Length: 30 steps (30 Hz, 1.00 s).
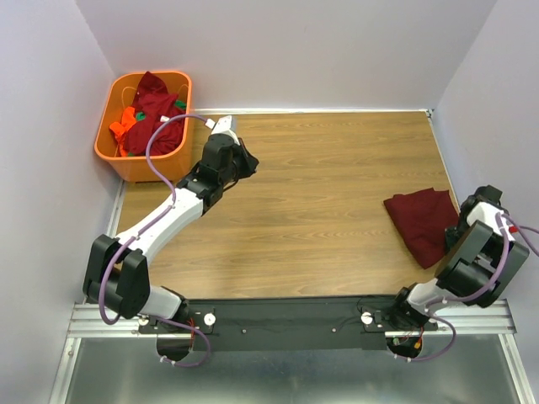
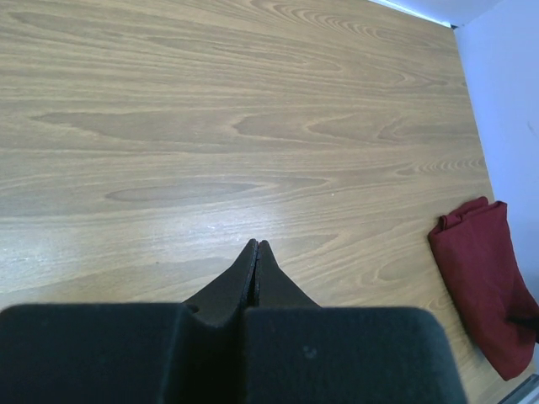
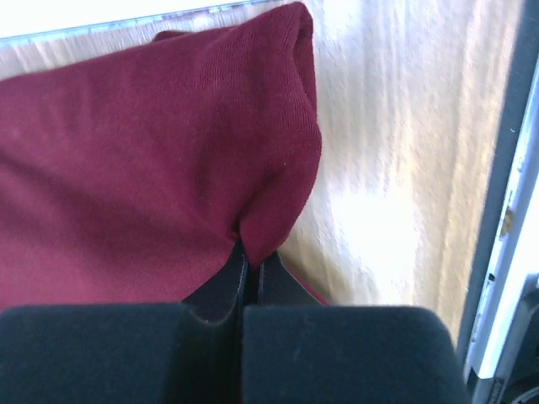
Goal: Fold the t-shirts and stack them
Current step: Neatly place the folded tshirt to the corner
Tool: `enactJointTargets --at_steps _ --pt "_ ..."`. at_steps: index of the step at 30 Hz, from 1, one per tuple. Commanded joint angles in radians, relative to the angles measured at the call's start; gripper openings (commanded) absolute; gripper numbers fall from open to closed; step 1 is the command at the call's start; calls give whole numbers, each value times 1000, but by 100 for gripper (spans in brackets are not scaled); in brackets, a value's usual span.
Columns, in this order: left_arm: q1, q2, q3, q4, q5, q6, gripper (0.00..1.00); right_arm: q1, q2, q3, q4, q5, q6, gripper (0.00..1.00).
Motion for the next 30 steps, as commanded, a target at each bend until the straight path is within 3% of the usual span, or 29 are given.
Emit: enactJointTargets --at_steps 1,10,13,14,17,20,30 --pt "-5 -30 -13 16 19 9 0 -3 -77 -39 -62 57 10 0" --pt "-7 -58 -23 17 19 20 0 -3 -160 -65 -94 45 -22 1" --pt "-7 -59 -20 18 19 20 0 -3 -168 -62 -99 28 -54 26" --pt "-7 -58 -18 17 19 20 0 -3 -172 -56 -102 22 -62 44" --pt "-5 -61 -16 17 19 20 0 -3 -209 -48 -111 14 -80 78" --pt "-5 -62 -21 18 19 20 0 -3 -238 -21 -108 -18 -119 91" --pt "-7 -68 -39 27 19 6 0 1 -289 6 -19 -173 -214 93"
